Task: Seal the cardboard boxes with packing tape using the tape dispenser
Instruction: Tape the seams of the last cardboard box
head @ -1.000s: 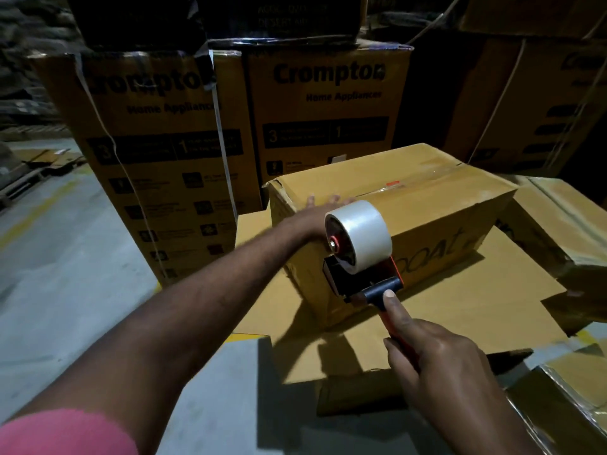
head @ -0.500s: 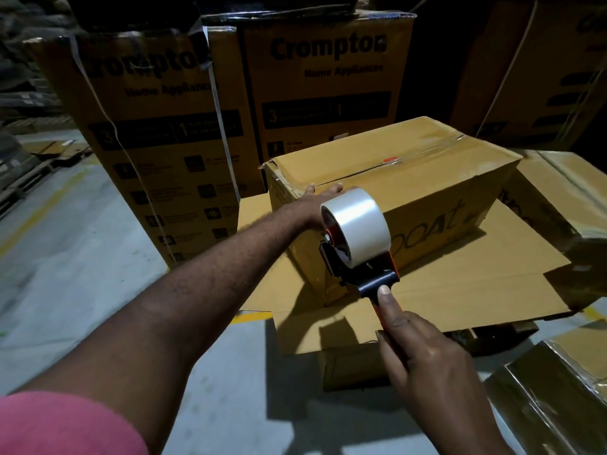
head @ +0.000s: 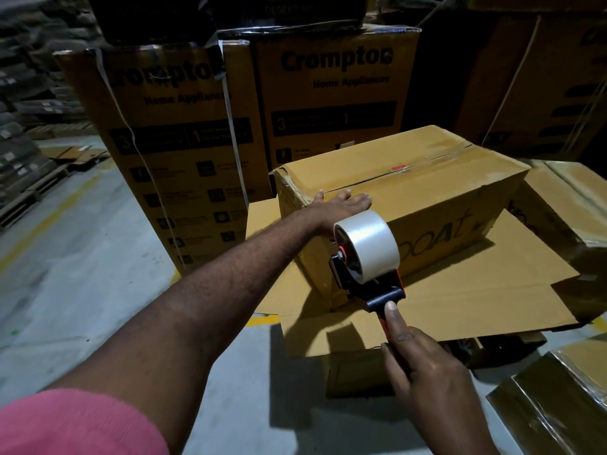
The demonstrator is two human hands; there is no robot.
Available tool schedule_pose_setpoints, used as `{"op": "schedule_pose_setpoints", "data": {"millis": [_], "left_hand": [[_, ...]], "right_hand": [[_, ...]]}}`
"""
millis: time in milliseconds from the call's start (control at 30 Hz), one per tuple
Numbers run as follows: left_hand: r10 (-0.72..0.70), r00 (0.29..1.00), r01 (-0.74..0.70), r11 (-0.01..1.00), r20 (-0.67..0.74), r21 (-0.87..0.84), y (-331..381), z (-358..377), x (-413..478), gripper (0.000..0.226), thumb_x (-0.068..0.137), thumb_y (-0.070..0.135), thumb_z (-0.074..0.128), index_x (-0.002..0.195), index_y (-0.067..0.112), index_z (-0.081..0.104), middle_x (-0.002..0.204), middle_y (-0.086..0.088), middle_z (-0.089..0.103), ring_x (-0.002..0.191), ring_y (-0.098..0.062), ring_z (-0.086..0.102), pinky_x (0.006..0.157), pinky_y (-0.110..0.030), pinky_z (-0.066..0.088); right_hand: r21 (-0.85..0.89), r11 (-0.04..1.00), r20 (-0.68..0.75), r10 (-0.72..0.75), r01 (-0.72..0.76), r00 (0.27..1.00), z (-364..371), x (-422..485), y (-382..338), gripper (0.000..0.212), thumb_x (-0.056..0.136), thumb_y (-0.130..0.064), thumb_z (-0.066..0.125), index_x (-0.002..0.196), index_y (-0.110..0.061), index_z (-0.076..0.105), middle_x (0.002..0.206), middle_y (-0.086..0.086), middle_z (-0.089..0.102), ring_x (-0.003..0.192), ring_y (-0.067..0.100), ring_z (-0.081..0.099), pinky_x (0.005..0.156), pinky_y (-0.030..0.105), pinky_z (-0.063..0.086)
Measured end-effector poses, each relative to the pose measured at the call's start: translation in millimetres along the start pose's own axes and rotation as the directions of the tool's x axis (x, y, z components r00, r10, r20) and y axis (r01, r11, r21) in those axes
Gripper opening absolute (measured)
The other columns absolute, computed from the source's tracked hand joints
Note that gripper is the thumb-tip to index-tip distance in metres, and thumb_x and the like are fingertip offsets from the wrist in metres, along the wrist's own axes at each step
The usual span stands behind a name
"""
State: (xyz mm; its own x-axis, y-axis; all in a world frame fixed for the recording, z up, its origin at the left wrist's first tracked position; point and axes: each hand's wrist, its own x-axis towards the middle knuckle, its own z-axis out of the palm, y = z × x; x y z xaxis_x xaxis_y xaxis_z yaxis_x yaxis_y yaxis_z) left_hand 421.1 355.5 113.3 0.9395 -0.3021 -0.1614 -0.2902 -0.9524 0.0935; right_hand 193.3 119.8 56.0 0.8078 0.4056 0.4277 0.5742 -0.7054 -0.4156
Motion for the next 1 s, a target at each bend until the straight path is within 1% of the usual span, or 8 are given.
{"op": "schedule_pose_setpoints", "data": {"millis": [100,333,467,633,700,800,933,1000], "left_hand": [[-0.019,1.000,0.019,1.000,-0.015,0.006,1,6,0,0.087,0.096,0.074,0.031,0.161,0.028,-0.003,0.169,0.008,-0.008,0.155,-0.024,-0.009,0.116,-0.071,-0.007],[-0.089,0.996,0.089,0.996,-0.005,-0.019,-3,16,3,0.092,0.095,0.071,0.041,0.160,0.027,-0.006,0.168,0.006,-0.013,0.154,-0.023,-0.014,0.116,-0.072,-0.004],[-0.080,0.996,0.083,0.995,0.044,-0.053,4,5,-17,0.110,0.086,0.057,0.068,0.160,0.027,-0.008,0.167,0.003,-0.018,0.152,-0.022,-0.019,0.116,-0.068,-0.013],[-0.077,0.995,0.085,0.988,0.063,-0.127,7,-5,-23,0.116,0.081,0.050,0.075,0.161,0.028,-0.006,0.168,0.001,-0.016,0.153,-0.026,-0.018,0.117,-0.067,-0.013],[-0.094,0.993,0.107,0.974,0.075,-0.198,6,-5,-21,0.111,0.084,0.051,0.072,0.160,0.030,-0.005,0.168,0.001,-0.015,0.152,-0.026,-0.019,0.117,-0.066,-0.015],[-0.051,0.997,0.062,0.981,0.062,-0.186,7,-9,-21,0.091,0.097,0.058,0.051,0.161,0.024,-0.004,0.168,0.001,-0.013,0.154,-0.024,-0.016,0.119,-0.061,-0.015],[-0.044,0.996,0.058,0.980,0.076,-0.189,15,-14,-25,0.092,0.096,0.051,0.057,0.161,0.024,-0.003,0.168,0.001,-0.011,0.154,-0.021,-0.014,0.118,-0.055,-0.016],[-0.035,0.998,0.042,0.984,0.043,-0.174,20,-16,-28,0.083,0.099,0.054,0.050,0.161,0.025,0.004,0.169,-0.001,-0.005,0.155,-0.022,-0.009,0.119,-0.057,-0.015]], "right_hand": [[-0.034,0.998,0.028,0.045,-0.044,0.999,10,10,4,0.103,0.076,-0.016,0.081,0.156,-0.033,0.018,0.090,-0.007,0.065,0.069,0.009,0.059,0.057,0.020,0.043],[0.037,0.994,0.053,0.096,-0.098,0.994,20,18,-15,0.090,0.076,-0.015,0.081,0.152,-0.021,0.033,0.078,-0.004,0.063,0.062,0.010,0.056,0.052,0.027,0.048],[0.097,0.982,0.013,0.161,-0.161,0.987,18,26,-22,0.075,0.082,-0.015,0.077,0.148,-0.021,0.041,0.078,-0.006,0.066,0.065,0.010,0.058,0.057,0.026,0.045],[0.150,0.959,-0.008,0.244,-0.240,0.970,11,31,-27,0.065,0.088,-0.022,0.072,0.146,-0.027,0.044,0.089,-0.007,0.073,0.074,0.006,0.061,0.065,0.021,0.046],[0.107,0.967,-0.008,0.233,-0.231,0.973,11,32,-20,0.067,0.087,-0.021,0.073,0.146,-0.027,0.043,0.089,-0.006,0.072,0.074,0.008,0.061,0.063,0.021,0.041],[0.010,0.985,0.016,0.170,-0.170,0.985,12,27,-11,0.079,0.085,-0.020,0.075,0.149,-0.030,0.030,0.085,-0.008,0.068,0.070,0.006,0.057,0.061,0.019,0.039],[0.089,0.982,-0.025,0.170,-0.167,0.985,2,26,-7,0.078,0.082,-0.015,0.078,0.145,-0.031,0.036,0.088,-0.011,0.069,0.071,-0.001,0.055,0.064,0.013,0.043],[0.141,0.967,-0.077,0.222,-0.210,0.972,-14,26,-9,0.074,0.081,-0.017,0.079,0.141,-0.034,0.039,0.089,-0.012,0.069,0.067,-0.007,0.051,0.067,0.007,0.039]]}}
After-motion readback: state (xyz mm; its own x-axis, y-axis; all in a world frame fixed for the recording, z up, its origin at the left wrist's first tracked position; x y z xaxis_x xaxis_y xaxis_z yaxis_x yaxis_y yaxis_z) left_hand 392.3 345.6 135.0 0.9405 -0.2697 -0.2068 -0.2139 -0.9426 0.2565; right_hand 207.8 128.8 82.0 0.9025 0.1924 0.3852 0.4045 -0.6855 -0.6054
